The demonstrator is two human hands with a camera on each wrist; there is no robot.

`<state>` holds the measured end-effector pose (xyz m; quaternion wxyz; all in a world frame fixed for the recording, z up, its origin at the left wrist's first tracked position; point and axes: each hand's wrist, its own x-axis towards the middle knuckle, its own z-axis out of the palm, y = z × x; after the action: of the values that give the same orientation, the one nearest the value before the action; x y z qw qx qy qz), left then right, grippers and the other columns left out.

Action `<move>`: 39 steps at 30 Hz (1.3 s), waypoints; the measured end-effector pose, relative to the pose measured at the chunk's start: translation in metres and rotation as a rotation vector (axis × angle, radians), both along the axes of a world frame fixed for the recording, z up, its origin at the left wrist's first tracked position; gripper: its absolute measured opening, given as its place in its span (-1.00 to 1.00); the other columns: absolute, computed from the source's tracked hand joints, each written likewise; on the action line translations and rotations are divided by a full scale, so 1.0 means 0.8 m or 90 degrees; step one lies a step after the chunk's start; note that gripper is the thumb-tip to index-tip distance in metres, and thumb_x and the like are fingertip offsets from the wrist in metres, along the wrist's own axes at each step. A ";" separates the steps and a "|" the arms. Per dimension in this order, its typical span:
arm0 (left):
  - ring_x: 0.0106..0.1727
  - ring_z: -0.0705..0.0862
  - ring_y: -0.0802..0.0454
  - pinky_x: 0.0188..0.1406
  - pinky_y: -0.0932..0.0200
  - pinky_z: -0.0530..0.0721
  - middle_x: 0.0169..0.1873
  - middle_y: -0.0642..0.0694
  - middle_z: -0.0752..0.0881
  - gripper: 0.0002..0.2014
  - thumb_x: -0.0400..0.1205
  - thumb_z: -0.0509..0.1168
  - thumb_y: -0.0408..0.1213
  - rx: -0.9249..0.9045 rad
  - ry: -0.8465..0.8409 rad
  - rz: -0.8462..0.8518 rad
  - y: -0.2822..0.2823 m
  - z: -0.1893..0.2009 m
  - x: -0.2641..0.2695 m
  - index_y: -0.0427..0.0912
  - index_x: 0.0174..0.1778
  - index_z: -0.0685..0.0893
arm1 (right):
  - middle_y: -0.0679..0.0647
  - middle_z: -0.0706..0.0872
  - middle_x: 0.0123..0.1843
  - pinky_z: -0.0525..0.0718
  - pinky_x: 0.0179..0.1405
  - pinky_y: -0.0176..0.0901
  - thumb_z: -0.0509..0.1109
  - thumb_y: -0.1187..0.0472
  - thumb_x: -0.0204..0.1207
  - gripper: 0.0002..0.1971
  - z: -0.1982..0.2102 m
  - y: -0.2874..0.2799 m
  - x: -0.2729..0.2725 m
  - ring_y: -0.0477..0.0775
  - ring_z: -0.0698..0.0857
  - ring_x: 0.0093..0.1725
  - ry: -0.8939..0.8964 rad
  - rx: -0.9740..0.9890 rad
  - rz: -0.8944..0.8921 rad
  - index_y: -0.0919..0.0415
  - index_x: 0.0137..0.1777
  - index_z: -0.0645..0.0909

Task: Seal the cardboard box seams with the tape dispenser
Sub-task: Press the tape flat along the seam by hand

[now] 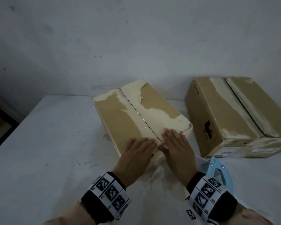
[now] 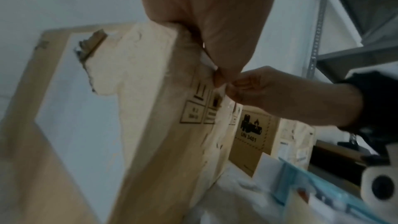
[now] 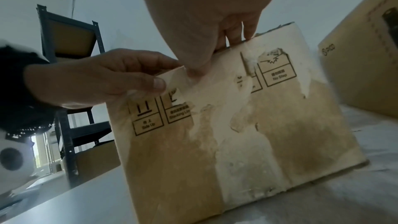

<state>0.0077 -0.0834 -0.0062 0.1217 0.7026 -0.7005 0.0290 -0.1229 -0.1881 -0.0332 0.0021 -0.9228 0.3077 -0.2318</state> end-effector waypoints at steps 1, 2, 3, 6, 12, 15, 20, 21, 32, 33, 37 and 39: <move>0.10 0.73 0.06 0.19 0.11 0.45 0.05 -0.02 0.77 -0.66 0.47 0.11 -0.21 -0.013 0.031 -0.013 0.000 0.000 0.005 -0.09 0.09 0.68 | 0.26 0.74 0.18 0.36 0.27 0.02 -0.16 -0.05 0.69 -0.37 0.002 0.001 0.003 0.27 0.72 0.16 -0.001 0.007 -0.001 0.34 0.13 0.68; 0.12 0.70 0.06 0.20 0.16 0.39 0.08 -0.04 0.76 -0.65 0.46 0.13 -0.19 -0.022 0.070 -0.017 0.002 0.002 0.010 -0.10 0.13 0.64 | 0.25 0.75 0.17 0.38 0.23 0.00 -0.19 -0.07 0.69 -0.34 0.004 0.003 0.005 0.25 0.73 0.14 -0.002 0.011 0.002 0.33 0.11 0.69; 0.20 0.66 0.06 0.25 0.20 0.33 0.16 -0.07 0.72 -0.57 0.46 0.12 -0.12 -0.015 0.105 -0.005 0.002 0.006 0.014 -0.12 0.21 0.60 | 0.23 0.76 0.15 0.39 0.18 -0.02 -0.21 -0.09 0.68 -0.33 0.007 0.004 0.006 0.23 0.74 0.11 -0.001 0.008 0.007 0.31 0.09 0.69; 0.64 0.12 0.07 0.56 0.04 0.05 0.63 0.03 0.15 -0.09 0.37 -0.19 0.34 0.144 0.112 0.110 -0.009 0.022 0.028 -0.12 0.61 0.11 | 0.22 0.77 0.12 0.39 0.10 -0.06 -0.23 -0.09 0.68 -0.31 0.010 0.005 0.008 0.22 0.76 0.07 0.000 -0.014 0.016 0.31 0.07 0.71; 0.66 0.02 0.11 0.53 -0.29 0.05 0.64 0.03 0.10 -0.22 0.57 -0.21 0.33 0.219 -0.059 0.128 -0.034 0.023 0.029 -0.11 0.61 0.12 | 0.22 0.77 0.13 0.38 0.11 -0.05 -0.22 -0.07 0.69 -0.32 0.007 0.007 0.012 0.22 0.76 0.07 0.000 -0.030 0.005 0.31 0.08 0.70; 0.27 0.67 0.15 0.25 -0.14 0.40 0.17 0.01 0.75 -0.41 0.62 -0.13 0.12 0.066 -0.122 0.074 -0.023 0.008 0.025 -0.09 0.10 0.76 | 0.22 0.77 0.12 0.39 0.11 -0.04 0.08 -0.06 0.56 -0.50 0.002 0.009 0.013 0.22 0.76 0.07 -0.004 -0.064 -0.009 0.31 0.06 0.71; 0.04 0.76 0.13 0.12 -0.04 0.40 -0.14 0.01 0.84 -0.69 0.50 0.16 -0.12 -0.183 -0.146 -0.029 -0.009 -0.014 0.021 -0.09 -0.15 0.81 | 0.22 0.77 0.12 0.41 0.09 -0.03 0.19 0.01 0.40 -0.56 -0.003 0.014 0.015 0.22 0.76 0.07 -0.026 -0.062 -0.011 0.30 0.04 0.72; -0.03 0.79 0.14 0.14 -0.02 0.41 -0.17 0.01 0.84 -0.71 0.51 0.18 -0.14 -0.210 -0.136 -0.032 -0.007 -0.016 0.021 -0.10 -0.18 0.81 | 0.22 0.77 0.12 0.42 0.09 -0.04 0.19 0.00 0.42 -0.56 -0.005 0.015 0.015 0.22 0.76 0.07 -0.028 -0.061 -0.009 0.30 0.05 0.72; 0.23 0.70 -0.04 0.14 -0.03 0.49 0.11 -0.04 0.78 -0.44 0.64 -0.09 0.12 -0.143 -0.121 0.081 -0.007 -0.021 0.035 -0.13 0.09 0.73 | 0.19 0.77 0.13 0.42 0.05 -0.05 -0.03 -0.12 0.64 -0.43 -0.003 0.009 0.019 0.19 0.72 0.07 -0.067 -0.092 0.047 0.27 0.07 0.71; 0.25 0.68 -0.02 0.13 -0.06 0.45 0.11 -0.02 0.78 -0.42 0.64 -0.11 0.12 -0.135 -0.136 0.085 -0.008 -0.021 0.037 -0.13 0.08 0.75 | 0.17 0.77 0.13 0.41 0.04 -0.06 0.04 -0.12 0.60 -0.47 -0.003 0.006 0.021 0.17 0.67 0.07 -0.067 -0.097 0.058 0.24 0.07 0.71; 0.26 0.51 0.05 0.12 -0.06 0.37 0.04 -0.01 0.81 -0.53 0.58 0.04 0.06 -0.192 -0.135 0.051 -0.004 -0.028 0.051 -0.12 -0.03 0.79 | 0.07 0.79 0.10 0.33 -0.15 -0.10 0.19 -0.12 0.41 -0.57 0.006 -0.005 0.033 0.08 0.50 -0.06 -0.066 -0.091 0.115 0.12 0.01 0.75; 0.20 0.63 0.06 0.14 -0.02 0.39 -0.02 -0.01 0.82 -0.64 0.52 0.14 -0.04 -0.220 -0.139 0.028 0.003 -0.028 0.057 -0.11 -0.09 0.81 | 0.05 0.79 0.09 0.30 -0.18 -0.11 0.23 -0.07 0.40 -0.63 0.007 -0.009 0.035 0.06 0.45 -0.08 -0.083 -0.088 0.160 0.11 0.00 0.74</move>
<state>0.0531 -0.0806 -0.0285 0.1631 0.6792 -0.6786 0.2272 -0.0951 -0.1954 -0.0280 -0.0123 -0.9348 0.1726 -0.3101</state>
